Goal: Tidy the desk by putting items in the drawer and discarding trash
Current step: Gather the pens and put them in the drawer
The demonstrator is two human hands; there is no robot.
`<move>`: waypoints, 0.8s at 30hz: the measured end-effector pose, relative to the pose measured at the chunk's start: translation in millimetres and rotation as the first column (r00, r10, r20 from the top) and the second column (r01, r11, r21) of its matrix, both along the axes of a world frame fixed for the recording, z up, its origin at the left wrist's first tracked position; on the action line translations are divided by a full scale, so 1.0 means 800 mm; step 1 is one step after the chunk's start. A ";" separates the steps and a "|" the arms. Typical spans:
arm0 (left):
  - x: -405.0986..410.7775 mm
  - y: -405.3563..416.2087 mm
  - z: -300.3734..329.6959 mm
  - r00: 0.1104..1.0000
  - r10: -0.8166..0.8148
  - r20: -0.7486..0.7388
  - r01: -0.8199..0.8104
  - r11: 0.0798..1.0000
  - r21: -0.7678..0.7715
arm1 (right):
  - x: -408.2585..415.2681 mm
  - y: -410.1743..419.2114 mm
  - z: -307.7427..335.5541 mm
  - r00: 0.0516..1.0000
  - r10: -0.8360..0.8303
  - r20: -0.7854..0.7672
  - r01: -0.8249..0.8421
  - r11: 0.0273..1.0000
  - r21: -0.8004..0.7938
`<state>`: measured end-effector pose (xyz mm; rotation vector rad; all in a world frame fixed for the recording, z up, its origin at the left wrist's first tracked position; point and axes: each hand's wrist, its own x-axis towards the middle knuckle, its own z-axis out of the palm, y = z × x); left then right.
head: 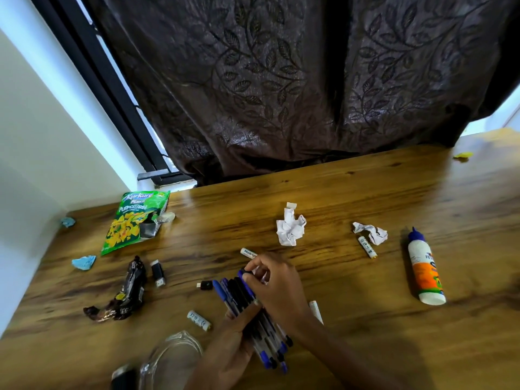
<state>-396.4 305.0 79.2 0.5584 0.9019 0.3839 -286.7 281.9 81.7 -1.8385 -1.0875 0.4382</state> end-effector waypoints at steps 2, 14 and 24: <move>-0.005 0.000 0.002 0.999 0.032 -0.008 -0.032 0.999 -0.006 | 0.000 -0.003 -0.001 1.000 0.014 -0.011 -0.014 1.000 0.000; -0.077 -0.001 0.008 0.973 0.229 0.004 -0.229 0.973 0.009 | -0.033 -0.064 -0.033 0.937 0.247 0.246 -0.072 0.827 -0.558; -0.110 -0.032 0.025 0.976 0.214 0.044 -0.213 0.977 -0.031 | -0.036 -0.087 -0.009 0.992 0.005 -0.127 -0.056 0.916 -0.397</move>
